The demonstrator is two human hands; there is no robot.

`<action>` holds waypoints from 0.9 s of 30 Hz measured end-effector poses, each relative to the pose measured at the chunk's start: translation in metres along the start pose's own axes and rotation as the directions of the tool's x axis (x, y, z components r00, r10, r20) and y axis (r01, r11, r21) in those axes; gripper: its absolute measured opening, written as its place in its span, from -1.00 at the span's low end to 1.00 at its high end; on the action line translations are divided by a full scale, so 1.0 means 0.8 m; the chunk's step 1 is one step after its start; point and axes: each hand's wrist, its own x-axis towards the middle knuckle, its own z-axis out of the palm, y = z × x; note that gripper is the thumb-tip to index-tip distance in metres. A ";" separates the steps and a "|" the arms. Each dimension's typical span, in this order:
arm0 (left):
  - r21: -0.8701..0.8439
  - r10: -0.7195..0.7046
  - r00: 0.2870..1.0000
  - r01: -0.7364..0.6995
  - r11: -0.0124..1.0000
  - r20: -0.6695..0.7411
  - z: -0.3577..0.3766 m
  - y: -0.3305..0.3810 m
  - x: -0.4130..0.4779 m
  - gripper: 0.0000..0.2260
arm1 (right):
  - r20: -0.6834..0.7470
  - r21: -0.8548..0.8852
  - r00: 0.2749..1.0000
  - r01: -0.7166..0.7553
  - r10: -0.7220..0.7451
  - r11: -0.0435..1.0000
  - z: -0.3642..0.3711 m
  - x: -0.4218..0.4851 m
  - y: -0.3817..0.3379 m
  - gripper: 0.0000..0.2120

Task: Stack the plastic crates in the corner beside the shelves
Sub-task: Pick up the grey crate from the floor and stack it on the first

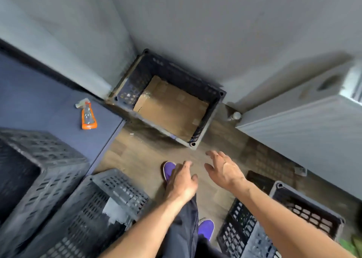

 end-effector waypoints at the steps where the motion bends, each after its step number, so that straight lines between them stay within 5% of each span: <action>1: 0.028 0.011 1.000 -0.011 1.000 0.021 0.014 0.001 -0.007 -0.61 | -0.021 0.020 1.000 -0.006 0.006 1.000 0.002 -0.012 0.016 -0.53; 10: 0.259 0.166 0.950 -0.235 0.937 0.262 0.168 0.053 -0.138 -0.62 | -0.164 0.390 0.939 -0.221 0.303 0.894 0.078 -0.206 0.207 -0.54; 27: 0.457 0.294 0.768 -0.592 0.664 0.568 0.323 0.103 -0.168 -0.63 | -0.019 0.726 0.775 -0.424 0.631 0.542 0.242 -0.308 0.342 -0.54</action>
